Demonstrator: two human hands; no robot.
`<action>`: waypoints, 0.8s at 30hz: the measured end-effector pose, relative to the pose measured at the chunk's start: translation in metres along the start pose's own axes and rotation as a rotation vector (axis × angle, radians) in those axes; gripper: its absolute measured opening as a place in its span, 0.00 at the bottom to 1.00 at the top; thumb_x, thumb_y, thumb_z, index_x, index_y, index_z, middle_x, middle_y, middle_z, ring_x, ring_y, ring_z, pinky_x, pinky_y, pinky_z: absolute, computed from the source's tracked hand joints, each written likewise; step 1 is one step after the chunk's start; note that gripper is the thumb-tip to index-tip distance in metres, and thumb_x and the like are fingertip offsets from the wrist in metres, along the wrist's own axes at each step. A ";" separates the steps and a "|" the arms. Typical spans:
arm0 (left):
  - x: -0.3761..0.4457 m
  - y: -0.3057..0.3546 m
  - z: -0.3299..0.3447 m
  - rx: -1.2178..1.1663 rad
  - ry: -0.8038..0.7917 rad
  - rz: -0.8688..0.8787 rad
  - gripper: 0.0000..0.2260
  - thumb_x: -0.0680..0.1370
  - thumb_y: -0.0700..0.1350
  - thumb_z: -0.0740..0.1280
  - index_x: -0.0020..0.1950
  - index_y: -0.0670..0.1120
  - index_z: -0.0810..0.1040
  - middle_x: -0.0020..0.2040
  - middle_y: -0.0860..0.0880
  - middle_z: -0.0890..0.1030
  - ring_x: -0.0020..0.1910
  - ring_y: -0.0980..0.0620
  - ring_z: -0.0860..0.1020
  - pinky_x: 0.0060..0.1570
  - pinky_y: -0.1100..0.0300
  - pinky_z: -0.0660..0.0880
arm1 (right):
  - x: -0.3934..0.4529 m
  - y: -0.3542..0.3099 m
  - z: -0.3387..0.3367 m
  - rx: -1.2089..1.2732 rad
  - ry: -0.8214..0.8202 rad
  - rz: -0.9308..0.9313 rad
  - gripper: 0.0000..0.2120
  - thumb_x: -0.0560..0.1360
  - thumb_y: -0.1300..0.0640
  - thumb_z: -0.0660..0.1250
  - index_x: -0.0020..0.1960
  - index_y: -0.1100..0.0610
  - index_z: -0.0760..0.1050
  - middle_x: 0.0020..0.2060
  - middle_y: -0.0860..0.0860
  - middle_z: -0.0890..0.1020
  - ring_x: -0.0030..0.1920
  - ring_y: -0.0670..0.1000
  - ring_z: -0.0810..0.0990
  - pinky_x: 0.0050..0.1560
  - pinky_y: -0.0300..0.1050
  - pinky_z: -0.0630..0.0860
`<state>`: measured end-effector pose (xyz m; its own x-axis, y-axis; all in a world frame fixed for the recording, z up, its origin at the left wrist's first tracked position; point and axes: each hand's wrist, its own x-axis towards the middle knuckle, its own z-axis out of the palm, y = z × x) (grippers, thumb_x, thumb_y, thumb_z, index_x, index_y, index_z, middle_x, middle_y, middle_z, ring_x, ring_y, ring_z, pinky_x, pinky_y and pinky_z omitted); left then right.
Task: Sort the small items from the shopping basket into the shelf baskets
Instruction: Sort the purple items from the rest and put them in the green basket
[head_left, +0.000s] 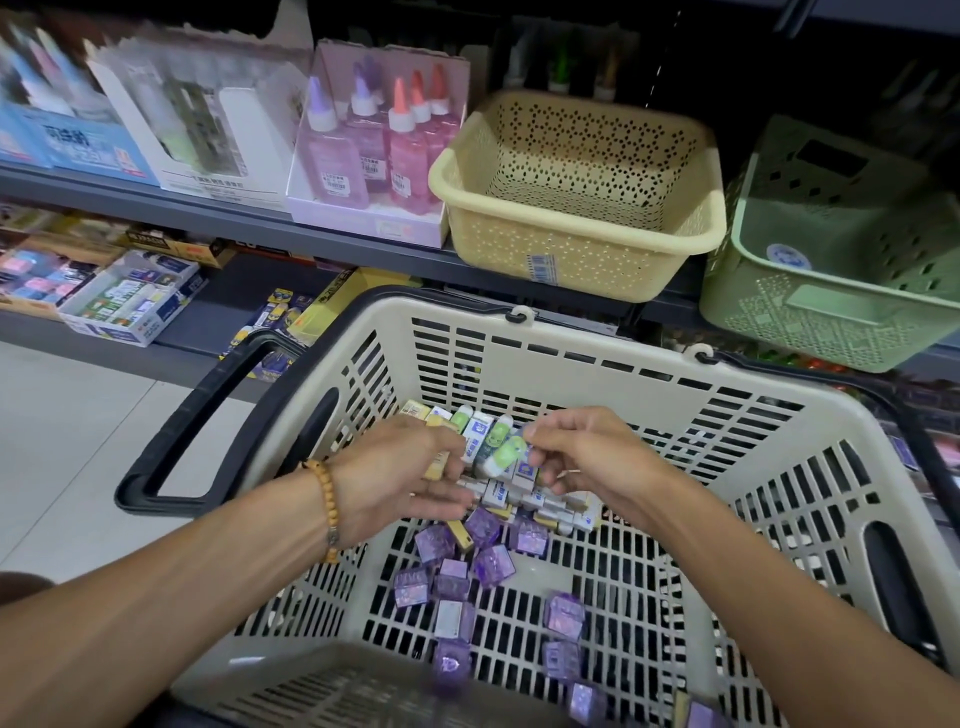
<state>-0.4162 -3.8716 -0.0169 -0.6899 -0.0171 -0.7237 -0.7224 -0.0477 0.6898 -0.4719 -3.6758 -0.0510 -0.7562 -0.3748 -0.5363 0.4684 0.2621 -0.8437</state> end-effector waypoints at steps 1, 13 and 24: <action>0.000 0.000 -0.001 0.087 -0.009 -0.012 0.11 0.79 0.43 0.66 0.58 0.38 0.76 0.57 0.44 0.77 0.45 0.43 0.83 0.38 0.54 0.82 | 0.002 0.002 -0.005 -0.043 0.031 0.025 0.05 0.78 0.61 0.68 0.49 0.62 0.80 0.33 0.53 0.81 0.30 0.47 0.76 0.32 0.40 0.75; 0.004 -0.008 0.002 0.370 -0.047 0.184 0.03 0.74 0.37 0.72 0.46 0.42 0.82 0.37 0.46 0.83 0.31 0.56 0.79 0.31 0.66 0.76 | -0.004 0.006 0.010 -0.210 0.022 -0.130 0.06 0.79 0.52 0.67 0.53 0.52 0.81 0.42 0.51 0.85 0.34 0.46 0.81 0.35 0.36 0.77; 0.038 -0.043 0.009 1.397 -0.088 0.387 0.18 0.74 0.49 0.72 0.62 0.49 0.75 0.57 0.54 0.77 0.53 0.54 0.77 0.49 0.66 0.72 | -0.027 0.014 -0.031 -0.272 0.102 -0.098 0.02 0.78 0.60 0.67 0.47 0.57 0.78 0.37 0.52 0.80 0.30 0.43 0.78 0.30 0.34 0.74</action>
<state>-0.4115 -3.8615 -0.0738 -0.8119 0.2599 -0.5227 0.0869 0.9393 0.3320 -0.4592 -3.6344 -0.0480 -0.8404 -0.3221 -0.4359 0.2618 0.4630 -0.8468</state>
